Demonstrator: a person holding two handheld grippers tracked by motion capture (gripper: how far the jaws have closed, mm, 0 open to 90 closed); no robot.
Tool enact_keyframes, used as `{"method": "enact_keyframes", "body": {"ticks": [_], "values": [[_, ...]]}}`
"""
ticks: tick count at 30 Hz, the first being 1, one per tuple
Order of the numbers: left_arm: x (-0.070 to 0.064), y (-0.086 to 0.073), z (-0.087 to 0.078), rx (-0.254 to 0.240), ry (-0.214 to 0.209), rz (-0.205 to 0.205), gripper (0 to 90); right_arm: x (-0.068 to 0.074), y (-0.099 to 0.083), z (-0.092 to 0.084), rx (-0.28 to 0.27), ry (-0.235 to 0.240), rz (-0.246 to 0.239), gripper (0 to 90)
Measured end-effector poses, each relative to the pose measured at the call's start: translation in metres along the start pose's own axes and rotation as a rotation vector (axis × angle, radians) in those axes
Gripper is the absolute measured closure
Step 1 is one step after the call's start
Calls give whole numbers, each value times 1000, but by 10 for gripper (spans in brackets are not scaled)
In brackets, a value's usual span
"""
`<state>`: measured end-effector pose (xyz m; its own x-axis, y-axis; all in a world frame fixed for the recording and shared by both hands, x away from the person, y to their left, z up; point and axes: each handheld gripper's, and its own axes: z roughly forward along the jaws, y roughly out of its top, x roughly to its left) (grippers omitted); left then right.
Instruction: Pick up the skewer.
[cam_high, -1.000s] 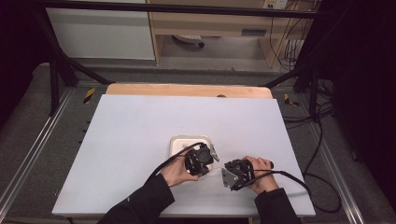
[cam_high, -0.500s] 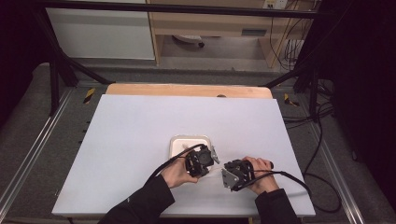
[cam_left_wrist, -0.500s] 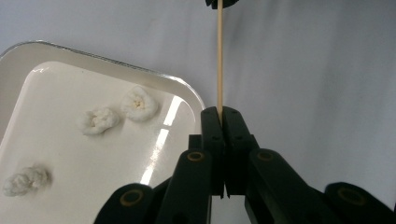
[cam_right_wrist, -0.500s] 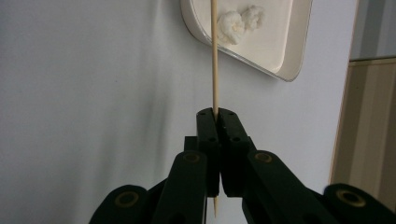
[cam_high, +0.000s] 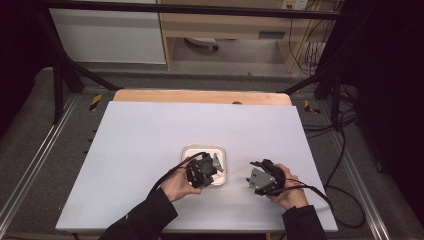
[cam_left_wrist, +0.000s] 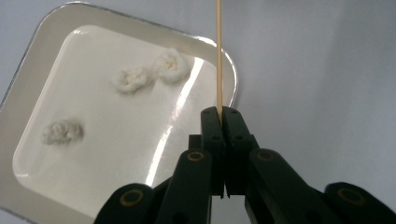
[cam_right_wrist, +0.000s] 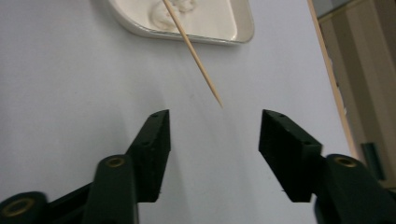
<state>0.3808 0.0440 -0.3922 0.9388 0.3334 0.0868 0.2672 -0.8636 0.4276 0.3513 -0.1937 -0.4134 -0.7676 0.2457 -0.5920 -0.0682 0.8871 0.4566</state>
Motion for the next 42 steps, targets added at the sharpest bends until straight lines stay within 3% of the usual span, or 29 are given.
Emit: {"method": "enact_keyframes", "body": {"ticks": [2, 3, 7, 12, 19, 32, 42], "values": [[2, -4, -3, -8, -2, -11, 891, -2, -6, 2, -9, 6, 109, 362], [3, -6, -5, -15, -1, -17, 891, -2, -6, 2, -9, 6, 109, 362], [6, -17, -11, -45, 9, -40, 890, -5, -14, 5, 2, 11, 277, 244], [10, -34, -19, -96, 14, -88, 890, -5, -24, 6, 14, 19, 435, 144], [13, -63, -31, -176, 40, -150, 890, -4, -34, 6, 17, 87, 609, 65], [12, -114, -43, -312, 97, -264, 890, -6, -33, 5, -43, 148, 772, 29], [10, -139, -46, -386, 123, -315, 889, -10, -13, 10, -72, 168, 801, 8]]}}
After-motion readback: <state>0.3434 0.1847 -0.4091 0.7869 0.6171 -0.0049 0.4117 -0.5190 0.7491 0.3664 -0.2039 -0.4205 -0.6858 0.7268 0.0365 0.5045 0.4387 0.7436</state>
